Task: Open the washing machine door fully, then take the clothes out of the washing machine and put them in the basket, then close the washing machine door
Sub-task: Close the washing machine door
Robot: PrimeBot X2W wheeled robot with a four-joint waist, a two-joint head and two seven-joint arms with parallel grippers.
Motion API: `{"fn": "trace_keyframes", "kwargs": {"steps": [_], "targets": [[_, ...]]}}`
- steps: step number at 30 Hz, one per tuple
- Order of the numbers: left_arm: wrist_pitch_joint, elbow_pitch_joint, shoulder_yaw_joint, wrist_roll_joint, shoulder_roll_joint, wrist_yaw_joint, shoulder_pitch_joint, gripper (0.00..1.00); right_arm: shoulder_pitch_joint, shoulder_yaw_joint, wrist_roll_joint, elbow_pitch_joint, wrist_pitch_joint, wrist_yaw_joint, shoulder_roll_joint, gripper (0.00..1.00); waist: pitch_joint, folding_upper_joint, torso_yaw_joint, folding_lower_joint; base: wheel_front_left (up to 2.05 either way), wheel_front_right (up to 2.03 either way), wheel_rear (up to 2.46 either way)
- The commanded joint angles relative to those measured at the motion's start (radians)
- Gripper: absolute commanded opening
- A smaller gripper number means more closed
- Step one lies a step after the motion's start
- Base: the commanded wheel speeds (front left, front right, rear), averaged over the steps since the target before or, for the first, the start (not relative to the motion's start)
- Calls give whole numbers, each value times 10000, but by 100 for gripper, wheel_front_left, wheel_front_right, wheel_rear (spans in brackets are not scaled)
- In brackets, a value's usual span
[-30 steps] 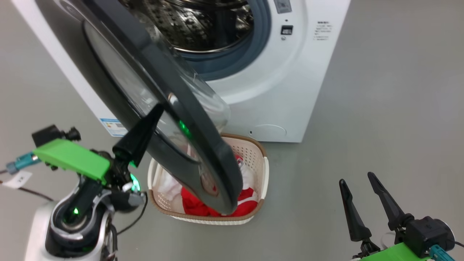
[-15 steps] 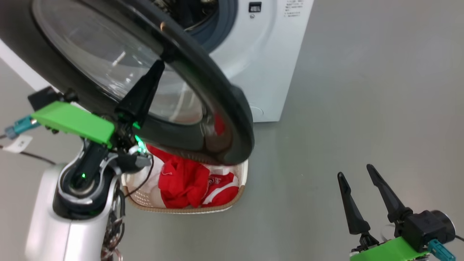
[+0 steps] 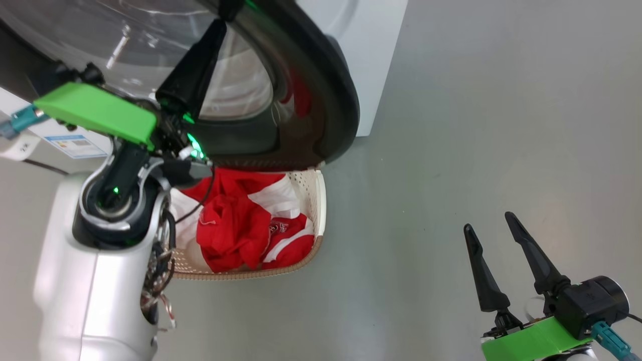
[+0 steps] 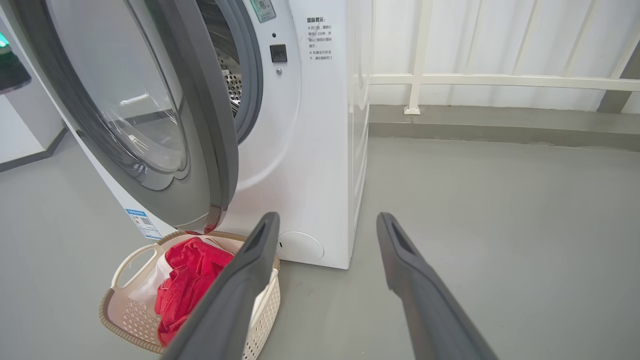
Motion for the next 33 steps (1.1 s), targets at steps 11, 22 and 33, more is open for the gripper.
{"fn": "trace_keyframes", "kwargs": {"steps": [11, 22, 33], "targets": [[-210, 786, 235, 170, 189, -520, -1452, 0, -437, 292, -55, -284, -65, 63, -123, 100, 633, -1, -288, 0, 0, 0, 0], [-286, 1508, 387, 129, 240, -893, -2196, 0, -515, 360, -102, -253, -65, 63, -123, 100, 895, -1, -590, 0, 0, 0, 0], [-326, 1877, 479, 185, 292, -1064, -2662, 0, -592, 451, -77, -284, -65, 63, -123, 100, 1157, -1, -750, 0, 0, 0, 0]]}}
